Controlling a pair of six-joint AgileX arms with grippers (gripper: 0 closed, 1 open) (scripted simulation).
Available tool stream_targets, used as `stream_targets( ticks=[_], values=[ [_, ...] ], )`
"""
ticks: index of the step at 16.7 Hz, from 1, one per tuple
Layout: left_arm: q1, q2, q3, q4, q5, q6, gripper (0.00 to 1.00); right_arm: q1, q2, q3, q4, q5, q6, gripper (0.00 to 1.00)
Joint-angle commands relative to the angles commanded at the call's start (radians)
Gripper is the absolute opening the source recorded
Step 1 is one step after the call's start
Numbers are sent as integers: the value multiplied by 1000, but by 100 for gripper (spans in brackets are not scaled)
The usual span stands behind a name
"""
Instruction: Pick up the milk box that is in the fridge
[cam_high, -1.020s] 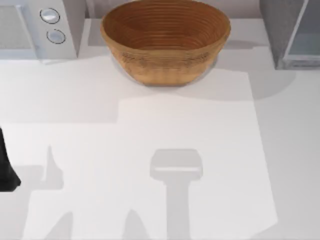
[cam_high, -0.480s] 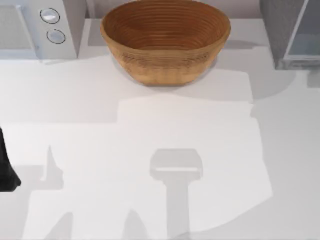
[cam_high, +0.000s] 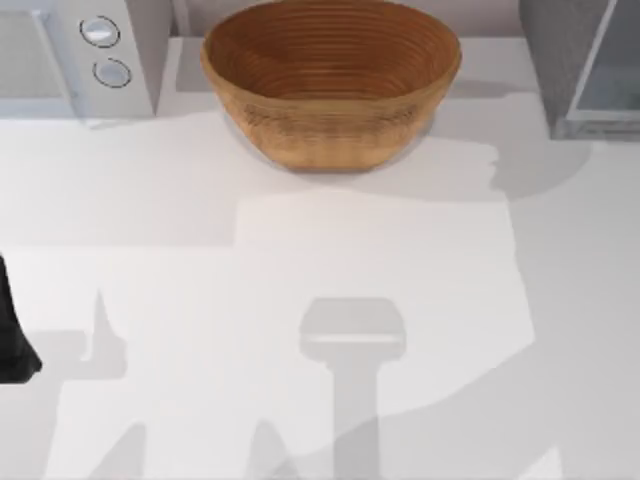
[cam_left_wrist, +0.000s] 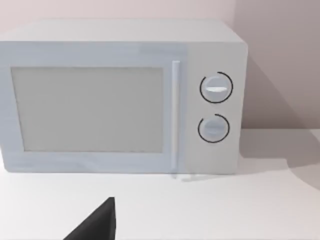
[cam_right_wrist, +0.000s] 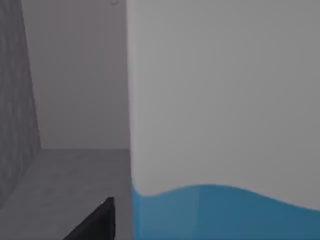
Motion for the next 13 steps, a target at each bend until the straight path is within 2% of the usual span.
stream_targets(
  ticks=[6, 13],
  values=[
    [0, 0, 0, 0, 0, 0, 100, 6, 22, 39, -24, 7, 0, 100],
    [0, 0, 0, 0, 0, 0, 100, 6, 22, 39, -24, 7, 0, 47]
  ],
)
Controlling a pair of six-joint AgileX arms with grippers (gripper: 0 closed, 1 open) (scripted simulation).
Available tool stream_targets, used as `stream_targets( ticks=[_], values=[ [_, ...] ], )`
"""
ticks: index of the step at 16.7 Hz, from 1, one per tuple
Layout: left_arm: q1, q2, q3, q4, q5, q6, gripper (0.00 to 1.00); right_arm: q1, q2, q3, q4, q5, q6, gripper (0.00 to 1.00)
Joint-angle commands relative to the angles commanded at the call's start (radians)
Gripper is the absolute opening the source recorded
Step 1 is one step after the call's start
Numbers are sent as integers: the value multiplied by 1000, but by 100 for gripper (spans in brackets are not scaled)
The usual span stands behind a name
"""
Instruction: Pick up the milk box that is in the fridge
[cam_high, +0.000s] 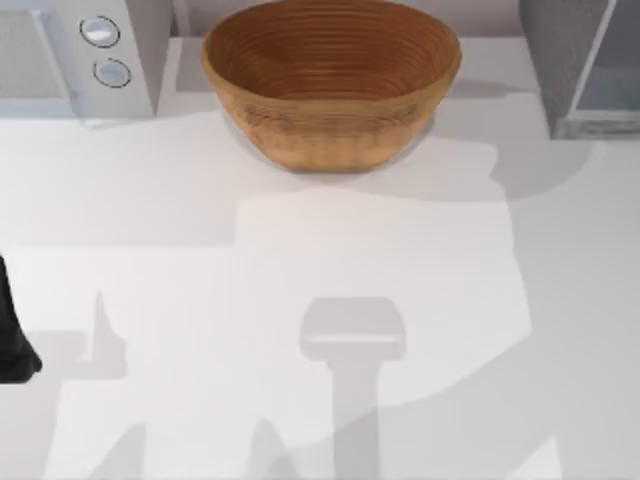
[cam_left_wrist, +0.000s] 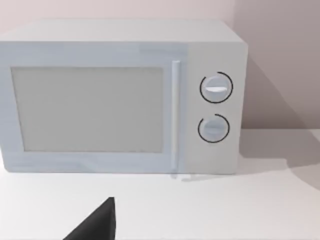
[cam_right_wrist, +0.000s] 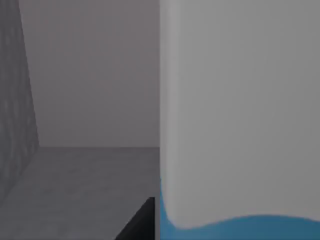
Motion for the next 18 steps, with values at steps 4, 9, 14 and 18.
stream_targets(
  ticks=[4, 9, 14, 18],
  values=[
    [0, 0, 0, 0, 0, 0, 100, 0, 0, 0, 0, 0, 0, 17],
    [0, 0, 0, 0, 0, 0, 100, 0, 0, 0, 0, 0, 0, 0],
    [0, 0, 0, 0, 0, 0, 100, 0, 0, 0, 0, 0, 0, 0],
    [0, 0, 0, 0, 0, 0, 100, -3, -36, 5, -40, 0, 1, 0]
  ],
)
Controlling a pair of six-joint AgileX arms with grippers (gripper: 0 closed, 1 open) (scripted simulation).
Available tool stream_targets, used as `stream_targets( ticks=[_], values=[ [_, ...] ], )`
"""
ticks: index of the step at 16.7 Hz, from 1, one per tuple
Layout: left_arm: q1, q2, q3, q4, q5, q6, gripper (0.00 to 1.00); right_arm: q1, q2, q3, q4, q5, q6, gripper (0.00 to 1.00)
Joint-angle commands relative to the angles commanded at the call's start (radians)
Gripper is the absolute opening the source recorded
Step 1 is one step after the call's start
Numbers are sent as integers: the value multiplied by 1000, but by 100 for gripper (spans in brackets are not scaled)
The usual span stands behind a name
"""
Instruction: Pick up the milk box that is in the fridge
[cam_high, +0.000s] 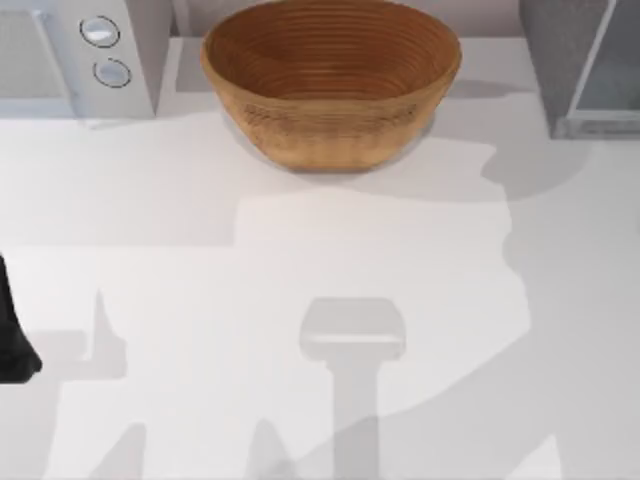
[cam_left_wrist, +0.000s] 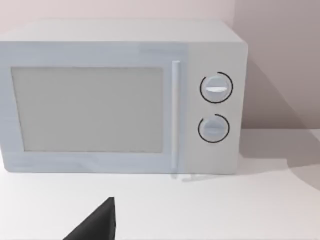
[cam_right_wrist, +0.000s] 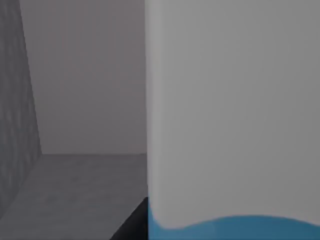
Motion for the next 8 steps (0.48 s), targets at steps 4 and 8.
stream_targets(
  ticks=[4, 8],
  values=[
    [0, 0, 0, 0, 0, 0, 100, 0, -64, 16, -81, -1, 2, 0],
    [0, 0, 0, 0, 0, 0, 100, 1, -101, 27, -127, -2, 2, 0]
  ],
)
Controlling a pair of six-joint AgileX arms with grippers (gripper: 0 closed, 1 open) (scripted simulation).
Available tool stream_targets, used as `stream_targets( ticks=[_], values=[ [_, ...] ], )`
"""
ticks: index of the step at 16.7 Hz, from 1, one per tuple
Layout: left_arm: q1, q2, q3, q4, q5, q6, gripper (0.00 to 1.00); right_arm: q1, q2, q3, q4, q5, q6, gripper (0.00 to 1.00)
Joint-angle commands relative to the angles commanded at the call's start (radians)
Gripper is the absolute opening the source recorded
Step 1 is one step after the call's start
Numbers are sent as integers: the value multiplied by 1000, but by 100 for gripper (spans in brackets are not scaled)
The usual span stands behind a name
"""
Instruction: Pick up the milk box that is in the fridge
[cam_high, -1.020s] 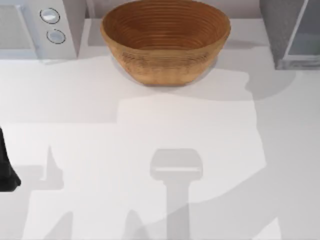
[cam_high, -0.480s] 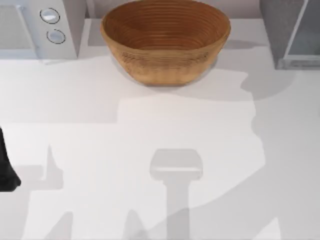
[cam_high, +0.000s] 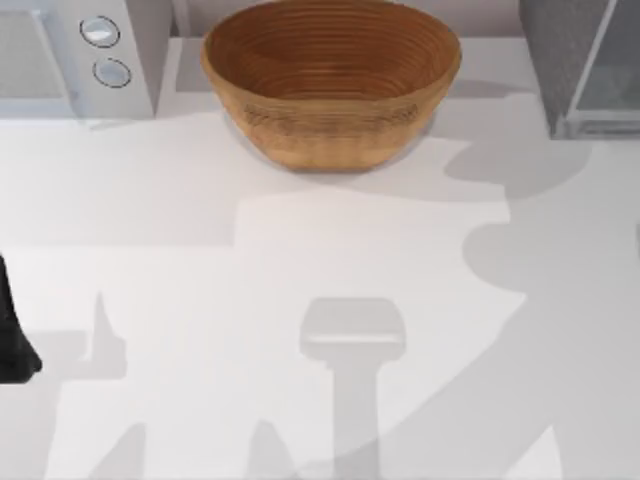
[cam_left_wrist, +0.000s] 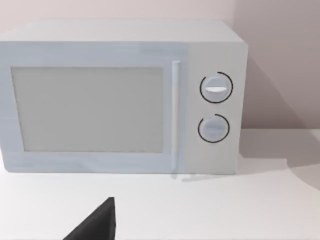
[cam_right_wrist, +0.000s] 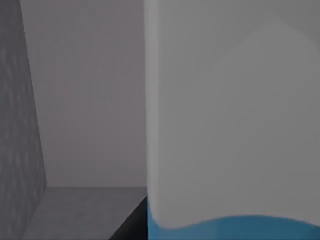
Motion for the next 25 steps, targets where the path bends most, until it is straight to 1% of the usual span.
stream_targets(
  ticks=[5, 8, 12, 14, 21, 25],
  values=[
    [0, 0, 0, 0, 0, 0, 100, -2, -27, -43, 19, -11, 2, 0],
    [0, 0, 0, 0, 0, 0, 100, -16, -105, -158, 62, -28, 2, 0],
    [0, 0, 0, 0, 0, 0, 100, -46, -223, -364, 125, -53, 3, 0],
    [0, 0, 0, 0, 0, 0, 100, -56, -266, -425, 150, -62, 3, 0],
    [0, 0, 0, 0, 0, 0, 100, -53, -284, -445, 151, -63, 5, 0],
    [0, 0, 0, 0, 0, 0, 100, -27, -414, -491, 76, -46, 1, 0]
  ],
)
